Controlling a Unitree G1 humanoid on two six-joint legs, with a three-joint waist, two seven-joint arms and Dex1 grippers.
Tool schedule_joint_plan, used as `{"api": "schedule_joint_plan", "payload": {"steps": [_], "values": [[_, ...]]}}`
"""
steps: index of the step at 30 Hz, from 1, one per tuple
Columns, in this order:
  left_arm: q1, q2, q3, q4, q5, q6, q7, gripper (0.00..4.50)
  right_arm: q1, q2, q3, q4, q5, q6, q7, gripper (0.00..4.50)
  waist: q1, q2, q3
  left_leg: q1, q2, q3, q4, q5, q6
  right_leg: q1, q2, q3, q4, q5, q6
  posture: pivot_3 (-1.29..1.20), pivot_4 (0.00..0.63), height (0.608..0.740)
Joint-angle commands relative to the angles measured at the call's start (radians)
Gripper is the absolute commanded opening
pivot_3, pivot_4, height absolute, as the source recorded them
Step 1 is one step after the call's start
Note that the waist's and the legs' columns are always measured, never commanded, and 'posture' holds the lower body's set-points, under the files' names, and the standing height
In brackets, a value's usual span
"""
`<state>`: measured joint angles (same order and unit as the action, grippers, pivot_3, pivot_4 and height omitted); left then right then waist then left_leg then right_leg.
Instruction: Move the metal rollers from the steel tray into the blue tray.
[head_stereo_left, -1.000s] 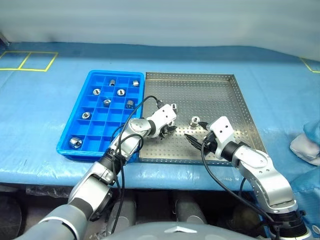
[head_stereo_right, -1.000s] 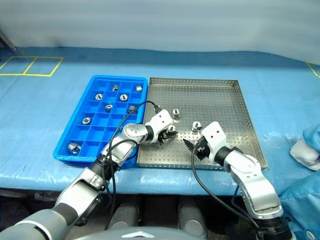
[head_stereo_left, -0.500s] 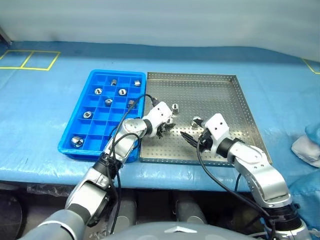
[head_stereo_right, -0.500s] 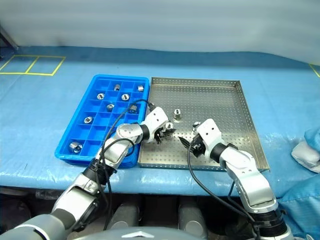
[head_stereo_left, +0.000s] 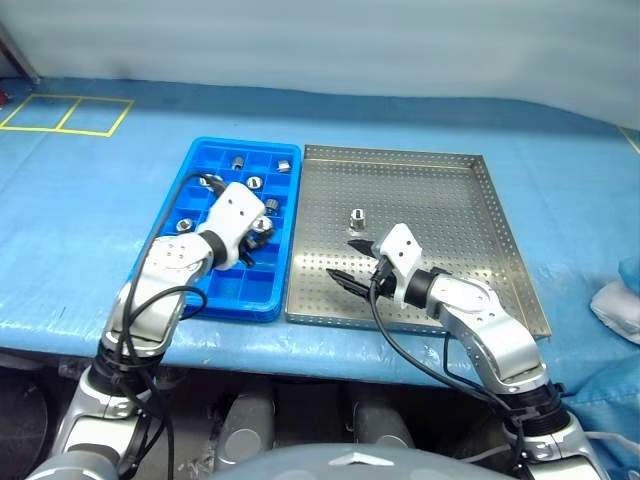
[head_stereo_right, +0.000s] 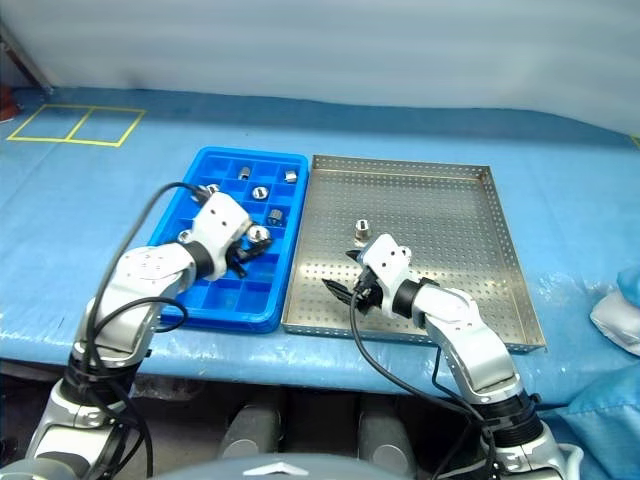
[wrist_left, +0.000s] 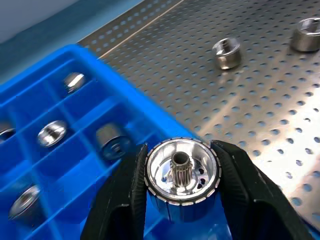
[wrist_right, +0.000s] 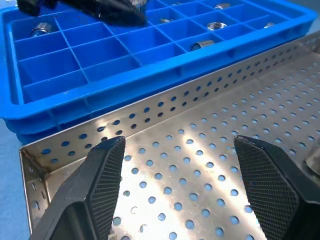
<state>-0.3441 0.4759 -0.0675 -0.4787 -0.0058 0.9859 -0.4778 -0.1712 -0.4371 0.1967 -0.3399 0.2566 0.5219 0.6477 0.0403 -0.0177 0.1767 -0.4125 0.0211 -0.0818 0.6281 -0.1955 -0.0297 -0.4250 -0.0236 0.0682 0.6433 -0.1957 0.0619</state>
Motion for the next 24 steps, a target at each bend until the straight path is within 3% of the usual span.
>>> {"api": "schedule_joint_plan", "payload": {"steps": [1,11,12,18,24], "values": [[0.029,-0.009,0.069,-0.084,0.023,0.071,0.081,1.69,-0.024,-0.005,-0.001,0.003,-0.006,-0.032,0.016,3.67,0.012,0.000,0.000,0.000,0.000,0.000,0.000,0.000,0.000,0.000,0.000,0.000,0.000,0.000,0.000,0.31,0.150,0.740],[0.094,-0.038,-0.015,0.039,0.049,0.036,0.163,1.69,-0.064,-0.004,0.019,0.049,-0.033,-0.050,0.033,3.67,0.063,0.000,0.000,0.000,0.000,0.000,0.000,0.000,0.000,0.000,0.000,0.000,0.000,0.000,0.000,0.34,0.150,0.740],[0.091,-0.037,-0.022,0.057,0.054,0.020,0.168,2.43,-0.062,-0.006,0.017,0.048,-0.034,-0.050,0.033,3.67,0.065,0.000,0.000,0.000,0.000,0.000,0.000,0.000,0.000,0.000,0.000,-0.001,0.000,0.000,0.000,0.34,0.150,0.740],[0.058,-0.088,-0.009,0.112,0.041,-0.028,0.207,4.34,-0.042,-0.014,0.006,0.035,-0.039,-0.054,0.027,3.67,0.068,0.000,0.000,0.000,0.000,0.000,-0.001,0.000,0.000,-0.001,0.000,0.000,0.000,0.000,0.000,0.30,0.150,0.740],[0.021,-0.187,0.042,0.088,-0.080,-0.193,0.147,4.34,-0.025,-0.013,-0.014,0.021,-0.042,-0.056,0.005,3.67,0.067,0.000,0.000,-0.001,0.000,0.000,0.000,0.000,-0.001,-0.001,-0.001,0.000,0.000,0.000,0.000,0.28,0.150,0.740]]}}
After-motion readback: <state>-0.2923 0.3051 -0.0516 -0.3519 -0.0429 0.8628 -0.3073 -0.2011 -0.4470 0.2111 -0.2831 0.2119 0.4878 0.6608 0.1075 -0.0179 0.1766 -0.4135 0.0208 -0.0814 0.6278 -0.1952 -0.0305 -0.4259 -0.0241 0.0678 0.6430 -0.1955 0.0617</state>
